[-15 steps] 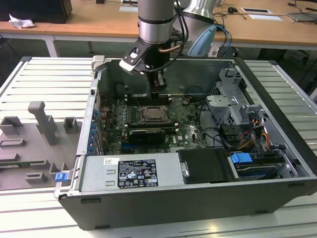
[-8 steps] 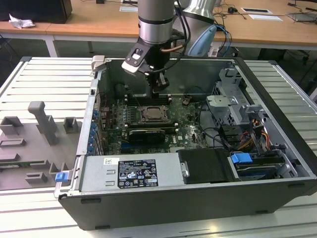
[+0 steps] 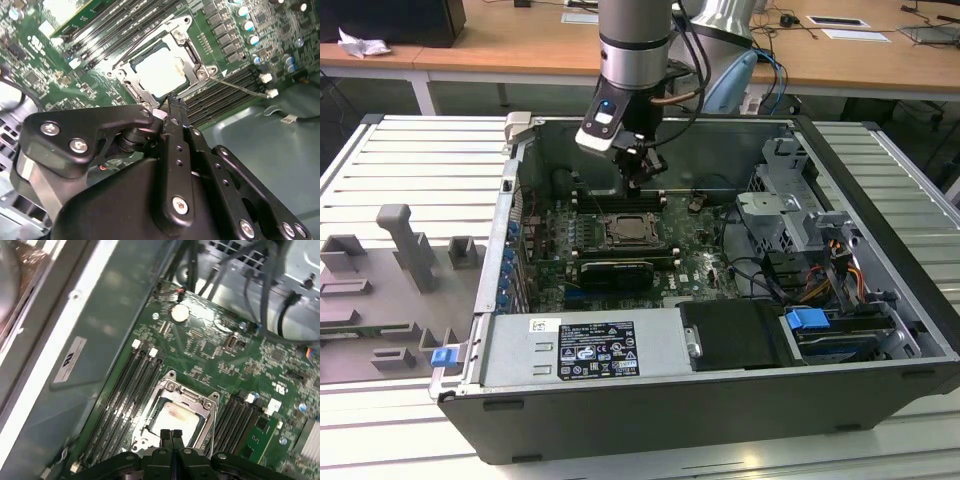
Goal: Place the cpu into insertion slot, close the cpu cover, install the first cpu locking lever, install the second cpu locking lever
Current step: 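Install the first cpu locking lever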
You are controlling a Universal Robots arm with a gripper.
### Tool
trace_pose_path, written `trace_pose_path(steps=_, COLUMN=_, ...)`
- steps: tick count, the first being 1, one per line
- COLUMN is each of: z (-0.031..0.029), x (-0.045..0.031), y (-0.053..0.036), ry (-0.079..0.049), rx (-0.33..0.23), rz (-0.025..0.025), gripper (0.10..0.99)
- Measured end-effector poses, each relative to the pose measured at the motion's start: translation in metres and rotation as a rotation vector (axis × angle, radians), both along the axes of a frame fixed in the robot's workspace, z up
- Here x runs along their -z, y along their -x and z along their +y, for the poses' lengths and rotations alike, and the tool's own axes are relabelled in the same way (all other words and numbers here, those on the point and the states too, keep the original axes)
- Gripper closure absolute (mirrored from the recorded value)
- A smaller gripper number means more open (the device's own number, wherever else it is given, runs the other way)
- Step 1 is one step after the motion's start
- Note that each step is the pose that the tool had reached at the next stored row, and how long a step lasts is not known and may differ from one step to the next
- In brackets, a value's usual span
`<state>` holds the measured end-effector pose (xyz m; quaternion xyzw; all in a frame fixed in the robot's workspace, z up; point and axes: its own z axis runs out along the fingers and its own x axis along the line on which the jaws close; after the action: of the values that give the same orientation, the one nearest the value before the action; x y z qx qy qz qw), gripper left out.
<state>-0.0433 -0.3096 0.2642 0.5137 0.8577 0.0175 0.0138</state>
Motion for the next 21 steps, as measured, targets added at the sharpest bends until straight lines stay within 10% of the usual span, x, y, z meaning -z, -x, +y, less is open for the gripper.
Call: trace_pose_path(steps=21, z=0.0000, x=0.0012, y=0.0000, ry=0.000, rx=-0.351, rz=0.0004, gripper=0.980)
